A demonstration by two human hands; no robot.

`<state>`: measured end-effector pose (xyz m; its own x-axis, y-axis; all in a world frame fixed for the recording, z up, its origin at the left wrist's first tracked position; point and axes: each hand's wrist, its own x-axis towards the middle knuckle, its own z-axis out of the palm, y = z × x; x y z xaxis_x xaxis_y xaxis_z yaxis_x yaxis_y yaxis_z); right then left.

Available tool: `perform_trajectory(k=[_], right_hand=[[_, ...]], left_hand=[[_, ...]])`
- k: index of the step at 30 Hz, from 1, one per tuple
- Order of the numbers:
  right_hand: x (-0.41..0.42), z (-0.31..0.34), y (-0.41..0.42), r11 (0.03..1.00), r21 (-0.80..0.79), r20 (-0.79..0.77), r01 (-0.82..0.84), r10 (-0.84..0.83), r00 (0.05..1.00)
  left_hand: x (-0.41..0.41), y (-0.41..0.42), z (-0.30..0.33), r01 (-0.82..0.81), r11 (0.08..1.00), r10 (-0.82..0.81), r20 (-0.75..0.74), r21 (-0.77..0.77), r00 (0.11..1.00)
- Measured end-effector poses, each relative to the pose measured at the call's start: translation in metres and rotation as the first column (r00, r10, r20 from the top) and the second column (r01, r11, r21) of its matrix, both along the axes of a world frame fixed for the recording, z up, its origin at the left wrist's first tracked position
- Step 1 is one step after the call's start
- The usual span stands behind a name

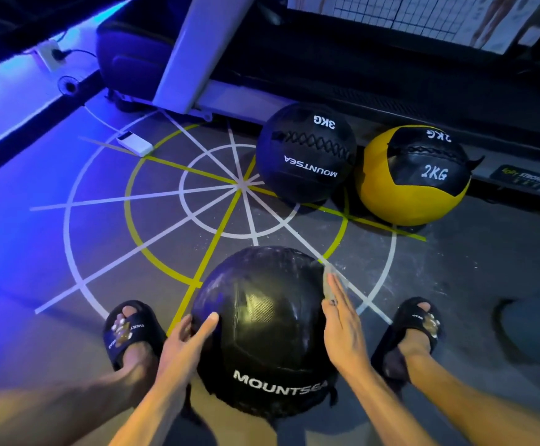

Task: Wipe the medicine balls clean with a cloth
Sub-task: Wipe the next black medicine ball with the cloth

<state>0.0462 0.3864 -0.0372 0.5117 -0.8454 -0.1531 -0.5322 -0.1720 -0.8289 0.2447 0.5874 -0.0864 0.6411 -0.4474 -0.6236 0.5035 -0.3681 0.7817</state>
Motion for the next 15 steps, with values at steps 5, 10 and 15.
perform_trajectory(k=[5, 10, 15], right_hand=[[-0.041, -0.008, -0.004, 0.993, 0.065, -0.237, 0.103, -0.085, 0.968], [-0.016, 0.017, -0.030, 0.978, 0.098, -0.272, 0.185, -0.153, 0.950], [0.039, 0.039, 0.008, 0.851, -0.307, -0.378, -0.426, 0.302, 0.875]], left_hand=[[-0.020, -0.025, 0.021, 0.168, 0.977, -0.205, 0.368, 0.129, 0.907], [-0.047, -0.037, 0.029, 0.252, 0.946, -0.323, 0.537, 0.204, 0.779], [-0.034, -0.035, 0.028, 0.245, 0.947, -0.318, 0.509, 0.208, 0.800]])
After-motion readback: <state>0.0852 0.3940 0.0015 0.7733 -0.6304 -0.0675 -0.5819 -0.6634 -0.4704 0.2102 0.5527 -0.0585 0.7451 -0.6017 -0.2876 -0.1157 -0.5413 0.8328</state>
